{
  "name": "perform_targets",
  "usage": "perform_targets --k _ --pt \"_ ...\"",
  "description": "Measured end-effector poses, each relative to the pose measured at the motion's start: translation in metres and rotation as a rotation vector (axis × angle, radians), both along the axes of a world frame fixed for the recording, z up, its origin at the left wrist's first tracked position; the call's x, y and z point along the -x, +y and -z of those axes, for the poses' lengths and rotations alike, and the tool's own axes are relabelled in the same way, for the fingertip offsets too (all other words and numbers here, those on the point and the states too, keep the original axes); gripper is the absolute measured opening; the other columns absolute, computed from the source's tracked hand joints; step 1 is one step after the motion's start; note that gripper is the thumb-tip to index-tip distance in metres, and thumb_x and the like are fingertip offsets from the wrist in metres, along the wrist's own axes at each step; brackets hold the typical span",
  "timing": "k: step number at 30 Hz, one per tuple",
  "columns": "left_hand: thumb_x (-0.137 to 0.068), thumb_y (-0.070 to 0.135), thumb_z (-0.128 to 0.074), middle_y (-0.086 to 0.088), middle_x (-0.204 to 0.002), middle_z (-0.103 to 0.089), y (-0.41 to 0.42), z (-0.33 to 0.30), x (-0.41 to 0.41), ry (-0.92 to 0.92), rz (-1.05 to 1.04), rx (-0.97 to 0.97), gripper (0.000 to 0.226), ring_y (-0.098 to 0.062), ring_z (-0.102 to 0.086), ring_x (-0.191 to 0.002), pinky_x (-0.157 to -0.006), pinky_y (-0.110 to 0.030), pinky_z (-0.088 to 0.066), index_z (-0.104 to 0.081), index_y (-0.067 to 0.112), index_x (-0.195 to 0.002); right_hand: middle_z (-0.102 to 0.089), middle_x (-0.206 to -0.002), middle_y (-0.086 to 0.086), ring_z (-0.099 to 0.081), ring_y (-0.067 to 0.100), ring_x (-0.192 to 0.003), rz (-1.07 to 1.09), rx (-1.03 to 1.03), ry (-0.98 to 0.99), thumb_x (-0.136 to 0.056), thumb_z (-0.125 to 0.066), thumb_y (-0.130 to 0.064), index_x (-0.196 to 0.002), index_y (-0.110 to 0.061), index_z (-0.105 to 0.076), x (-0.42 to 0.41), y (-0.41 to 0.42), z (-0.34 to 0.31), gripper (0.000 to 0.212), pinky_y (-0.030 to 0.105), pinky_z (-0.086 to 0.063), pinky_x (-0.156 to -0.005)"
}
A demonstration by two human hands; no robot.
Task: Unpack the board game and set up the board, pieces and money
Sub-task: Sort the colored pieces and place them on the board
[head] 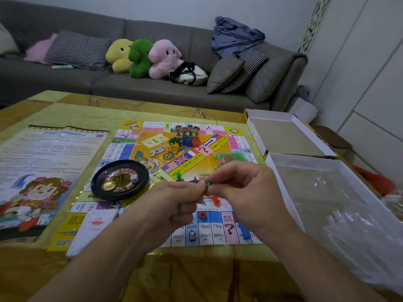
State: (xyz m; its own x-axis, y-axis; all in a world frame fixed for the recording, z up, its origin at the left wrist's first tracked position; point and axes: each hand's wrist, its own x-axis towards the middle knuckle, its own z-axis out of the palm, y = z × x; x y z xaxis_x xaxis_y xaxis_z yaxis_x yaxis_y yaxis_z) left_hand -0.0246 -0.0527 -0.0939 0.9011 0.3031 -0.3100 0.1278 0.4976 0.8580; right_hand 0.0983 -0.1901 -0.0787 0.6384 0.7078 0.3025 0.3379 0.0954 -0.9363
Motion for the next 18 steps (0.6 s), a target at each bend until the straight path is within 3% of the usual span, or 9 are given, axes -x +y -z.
perform_targets --k 5,8,12,18 --pt "-0.078 0.017 -0.077 -0.007 -0.07 -0.045 0.002 -0.004 0.003 0.009 0.015 -0.048 0.028 -0.008 -0.032 -0.05 -0.043 -0.018 -0.024 -0.072 -0.007 -0.092 -0.078 -0.078 0.003 -0.077 0.015 -0.076 -0.022 0.015 -0.056 -0.076 -0.081 0.018 -0.082 -0.005 -0.079 0.006 -0.002 -0.006 0.023 0.022 -0.06 -0.071" --pt "-0.074 0.018 -0.078 -0.006 -0.069 -0.035 -0.001 -0.006 0.002 -0.01 0.003 -0.043 0.034 -0.008 -0.027 -0.05 -0.043 -0.018 -0.022 -0.069 -0.009 -0.093 -0.077 -0.076 0.007 -0.076 0.019 -0.074 0.002 -0.031 -0.036 -0.074 -0.082 0.019 -0.079 -0.002 -0.077 0.006 0.0 -0.004 0.022 0.026 -0.062 -0.07" --pt "-0.076 0.016 -0.076 -0.007 -0.069 -0.036 -0.003 -0.011 0.004 -0.028 0.01 -0.01 0.024 -0.007 -0.026 -0.048 -0.043 -0.018 -0.021 -0.072 -0.006 -0.085 -0.077 -0.075 0.006 -0.077 0.017 -0.073 -0.002 -0.065 0.006 -0.073 -0.081 0.021 -0.08 0.002 -0.075 0.01 0.001 -0.003 0.021 0.024 -0.061 -0.069" --pt "-0.085 0.017 -0.077 0.003 -0.063 -0.036 -0.002 -0.015 0.01 -0.114 0.106 0.097 0.016 -0.004 -0.027 -0.048 -0.042 -0.015 -0.026 -0.072 0.002 -0.083 -0.077 -0.079 0.009 -0.075 0.021 -0.077 -0.032 -0.179 0.145 -0.074 -0.08 0.019 -0.078 -0.012 -0.076 0.018 0.005 -0.003 0.031 0.026 -0.06 -0.071"
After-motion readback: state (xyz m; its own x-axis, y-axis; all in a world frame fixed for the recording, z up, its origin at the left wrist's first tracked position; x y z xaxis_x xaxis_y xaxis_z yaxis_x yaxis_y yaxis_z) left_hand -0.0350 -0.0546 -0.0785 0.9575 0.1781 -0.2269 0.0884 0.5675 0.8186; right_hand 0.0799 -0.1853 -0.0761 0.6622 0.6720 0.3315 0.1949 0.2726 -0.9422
